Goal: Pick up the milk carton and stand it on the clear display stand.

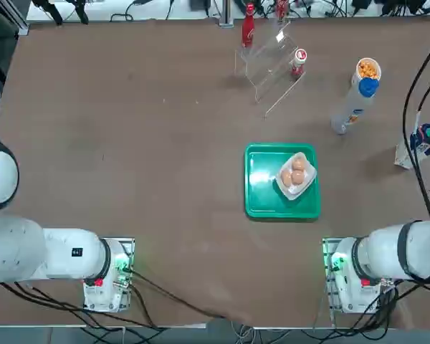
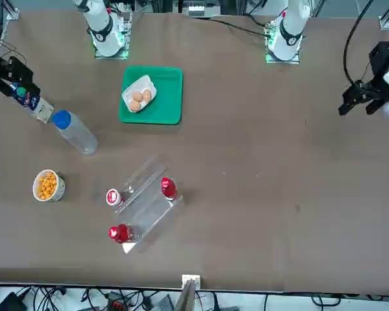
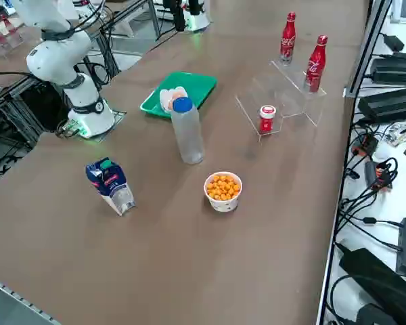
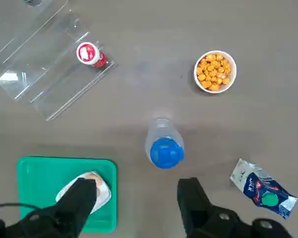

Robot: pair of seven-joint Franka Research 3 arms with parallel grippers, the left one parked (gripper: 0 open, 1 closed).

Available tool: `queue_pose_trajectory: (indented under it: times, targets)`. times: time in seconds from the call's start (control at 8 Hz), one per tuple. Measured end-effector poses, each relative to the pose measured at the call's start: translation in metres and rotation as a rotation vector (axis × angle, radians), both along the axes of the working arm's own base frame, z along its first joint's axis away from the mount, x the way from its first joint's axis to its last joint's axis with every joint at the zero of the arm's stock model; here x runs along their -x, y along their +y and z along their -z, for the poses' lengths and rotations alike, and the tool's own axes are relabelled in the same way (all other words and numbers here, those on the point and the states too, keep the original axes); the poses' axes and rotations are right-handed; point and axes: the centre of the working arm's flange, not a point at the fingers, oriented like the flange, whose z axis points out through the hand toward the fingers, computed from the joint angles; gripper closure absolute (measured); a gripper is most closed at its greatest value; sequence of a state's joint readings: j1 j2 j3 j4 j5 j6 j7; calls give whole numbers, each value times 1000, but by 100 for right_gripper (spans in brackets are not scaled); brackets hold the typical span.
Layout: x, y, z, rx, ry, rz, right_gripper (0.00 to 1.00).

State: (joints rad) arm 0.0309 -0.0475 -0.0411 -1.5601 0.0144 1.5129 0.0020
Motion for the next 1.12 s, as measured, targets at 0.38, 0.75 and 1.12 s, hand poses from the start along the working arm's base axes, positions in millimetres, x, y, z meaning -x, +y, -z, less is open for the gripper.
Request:
queue_pose_trajectory:
  times: [0.38,0.75,1.12]
  targets:
    - [0,-2,0,0,0,4,0]
    - [4,-28,10,8,49,11,0]
    - [11,-79,48,57,156,-241,0]
